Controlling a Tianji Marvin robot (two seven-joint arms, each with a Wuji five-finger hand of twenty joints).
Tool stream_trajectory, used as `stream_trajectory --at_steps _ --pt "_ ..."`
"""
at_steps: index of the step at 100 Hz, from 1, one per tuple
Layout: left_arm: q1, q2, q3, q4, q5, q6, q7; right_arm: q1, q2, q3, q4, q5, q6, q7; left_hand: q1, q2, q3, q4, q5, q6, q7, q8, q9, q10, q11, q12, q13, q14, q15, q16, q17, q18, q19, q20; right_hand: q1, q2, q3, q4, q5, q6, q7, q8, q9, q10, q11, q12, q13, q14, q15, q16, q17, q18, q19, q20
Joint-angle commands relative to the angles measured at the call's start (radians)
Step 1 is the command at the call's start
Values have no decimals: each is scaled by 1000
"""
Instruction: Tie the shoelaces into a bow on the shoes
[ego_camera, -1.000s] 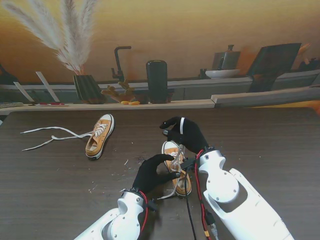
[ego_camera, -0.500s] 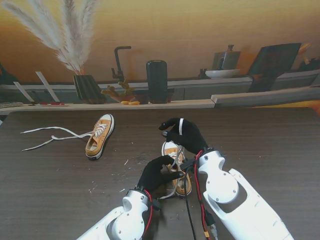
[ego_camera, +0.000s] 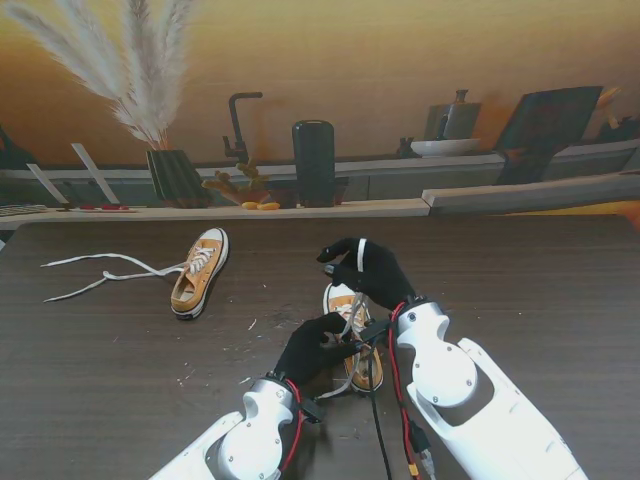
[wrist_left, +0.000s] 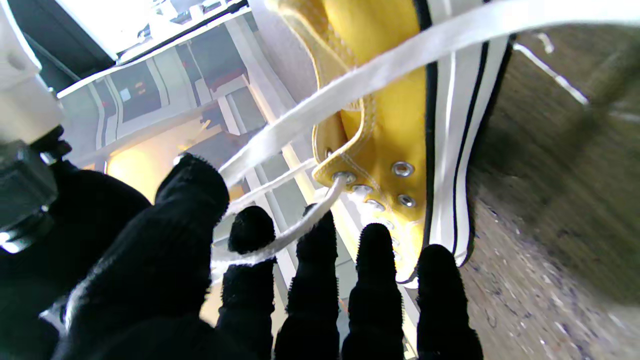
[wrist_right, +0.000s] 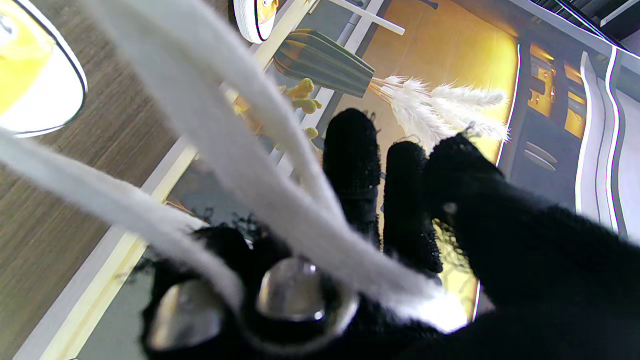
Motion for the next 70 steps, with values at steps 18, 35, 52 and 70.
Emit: stream_trajectory --at_steps 18,35,52,70 --pt "37 -9 -24 -34 -25 -18 13 3 4 -3 7 3 -3 16 -55 16 -7 26 132 -100 -30 41 41 9 -14 5 24 26 -7 8 -13 12 -22 -3 33 4 20 -29 -4 -22 27 -28 2 13 -3 -3 23 -27 16 -7 22 -5 139 -19" --pt "66 -12 -40 -61 -82 -34 13 7 3 -10 12 5 -3 19 -5 111 -85 37 263 -86 -183 -208 53 28 -48 -29 12 33 -16 12 -28 10 -29 8 32 5 20 -29 -4 -22 27 -29 1 14 -3 -3 23 -23 12 -9 21 -5 139 -20" --pt "92 -13 -51 -89 -152 -40 -4 12 4 -19 13 3 -5 22 19 210 -92 26 339 -22 -286 -389 53 32 -59 -44 -7 43 -27 11 -43 9 -38 17 33 7 19 -29 -5 -22 27 -30 1 13 -4 -3 23 -20 9 -11 21 -2 136 -21" --pt "113 -11 -61 -107 -210 -42 -27 13 3 -23 15 3 -7 21 66 250 -147 10 315 -12 -521 -686 24 33 -74 -52 -30 42 -36 15 -61 5 -56 27 34 8 18 -29 -5 -22 28 -30 1 14 -4 -3 23 -18 7 -13 20 2 133 -22"
